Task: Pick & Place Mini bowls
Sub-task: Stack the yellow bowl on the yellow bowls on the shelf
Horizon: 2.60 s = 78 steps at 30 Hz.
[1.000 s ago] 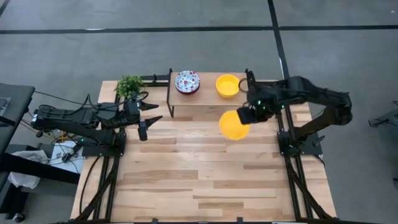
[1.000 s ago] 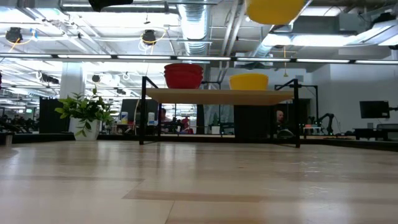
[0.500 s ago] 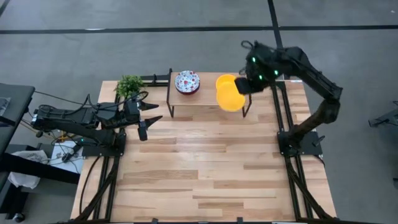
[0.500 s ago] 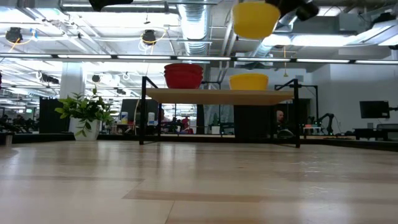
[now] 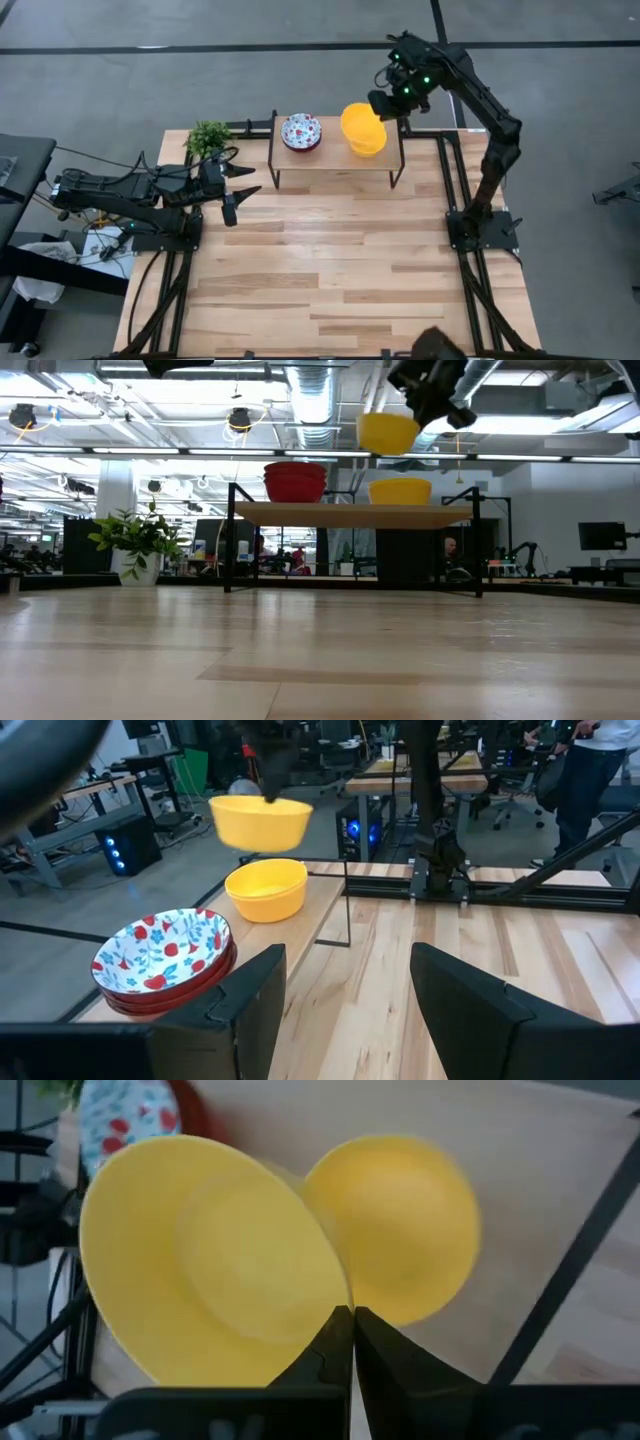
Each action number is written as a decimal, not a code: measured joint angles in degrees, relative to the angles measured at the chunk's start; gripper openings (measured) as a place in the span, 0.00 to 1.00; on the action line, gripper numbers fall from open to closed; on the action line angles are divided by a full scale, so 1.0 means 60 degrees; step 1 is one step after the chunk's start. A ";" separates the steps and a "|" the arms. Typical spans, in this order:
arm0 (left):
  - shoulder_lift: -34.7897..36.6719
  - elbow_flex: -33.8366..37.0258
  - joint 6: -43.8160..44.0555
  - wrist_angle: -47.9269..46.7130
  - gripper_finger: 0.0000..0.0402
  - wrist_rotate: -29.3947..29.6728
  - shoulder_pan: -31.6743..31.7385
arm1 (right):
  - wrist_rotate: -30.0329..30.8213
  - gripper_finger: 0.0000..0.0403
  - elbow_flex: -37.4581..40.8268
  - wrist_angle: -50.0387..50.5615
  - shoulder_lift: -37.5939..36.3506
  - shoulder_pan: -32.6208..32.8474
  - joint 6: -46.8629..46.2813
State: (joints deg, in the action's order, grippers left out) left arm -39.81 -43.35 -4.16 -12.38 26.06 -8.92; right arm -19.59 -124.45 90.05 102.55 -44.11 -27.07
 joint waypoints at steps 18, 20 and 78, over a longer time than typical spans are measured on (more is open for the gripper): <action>0.0003 0.0000 0.0000 -0.0004 0.53 0.0000 0.0002 | 0.0280 0.00 0.0614 0.0003 0.0302 -0.0833 0.0375; 0.0002 0.0000 0.0000 -0.0007 0.53 0.0000 0.0002 | 0.0290 0.00 0.0727 0.0007 0.0320 -0.0872 0.0494; 0.0000 0.0000 0.0000 -0.0004 0.53 0.0368 0.0002 | 0.1024 0.00 0.2191 -0.0862 0.0302 -0.0490 0.0984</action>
State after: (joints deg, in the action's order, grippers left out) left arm -39.81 -43.35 -4.16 -12.40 28.27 -8.91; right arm -13.45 -111.31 84.88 104.36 -47.05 -21.17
